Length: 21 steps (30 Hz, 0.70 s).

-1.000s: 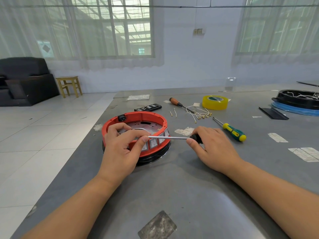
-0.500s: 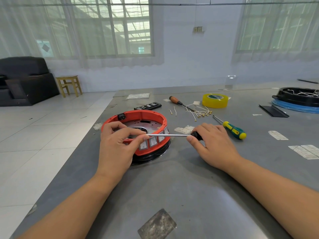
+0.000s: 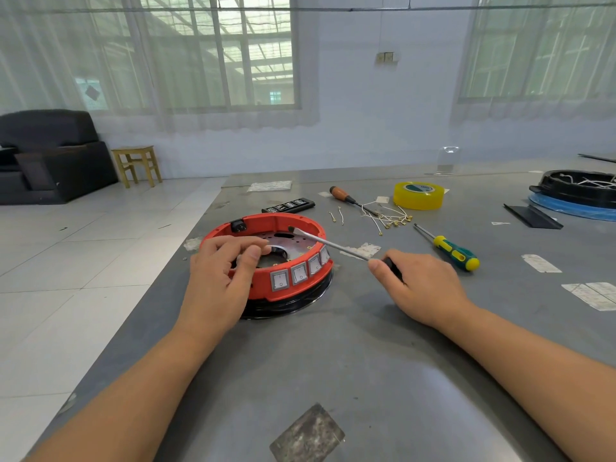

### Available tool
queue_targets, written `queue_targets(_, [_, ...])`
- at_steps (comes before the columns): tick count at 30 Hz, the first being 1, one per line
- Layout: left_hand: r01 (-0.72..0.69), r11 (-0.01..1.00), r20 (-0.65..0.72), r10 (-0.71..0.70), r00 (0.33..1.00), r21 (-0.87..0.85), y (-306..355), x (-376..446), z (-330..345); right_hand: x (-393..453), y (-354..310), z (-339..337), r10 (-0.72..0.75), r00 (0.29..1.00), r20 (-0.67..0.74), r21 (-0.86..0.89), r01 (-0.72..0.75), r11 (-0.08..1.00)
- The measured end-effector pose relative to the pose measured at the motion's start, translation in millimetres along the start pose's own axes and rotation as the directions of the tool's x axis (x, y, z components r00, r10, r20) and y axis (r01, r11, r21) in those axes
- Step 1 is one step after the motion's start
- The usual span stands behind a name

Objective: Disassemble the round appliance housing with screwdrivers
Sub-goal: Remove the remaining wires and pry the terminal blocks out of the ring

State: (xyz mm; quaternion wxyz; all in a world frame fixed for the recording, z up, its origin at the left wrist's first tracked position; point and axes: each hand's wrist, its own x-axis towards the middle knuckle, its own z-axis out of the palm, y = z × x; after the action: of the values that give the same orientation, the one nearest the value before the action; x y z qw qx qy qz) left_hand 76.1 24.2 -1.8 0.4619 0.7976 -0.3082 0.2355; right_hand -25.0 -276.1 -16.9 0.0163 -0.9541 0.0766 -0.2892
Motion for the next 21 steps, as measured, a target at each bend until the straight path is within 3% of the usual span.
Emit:
queue_targets(4, [-0.142, 0.974, 0.22, 0.102, 0.97, 0.174, -12.8, -0.8, -6.5, 1.4, 4.5, 1.8, 0.063, 0.998, 0.002, -0.006, -0.063, 0.998])
queue_targets(21, [-0.175, 0.966, 0.202, 0.136, 0.97, 0.189, -18.4, -1.5, -7.0, 3.5, 5.8, 7.7, 0.147, 0.989, -0.033, -0.05, -0.149, 0.988])
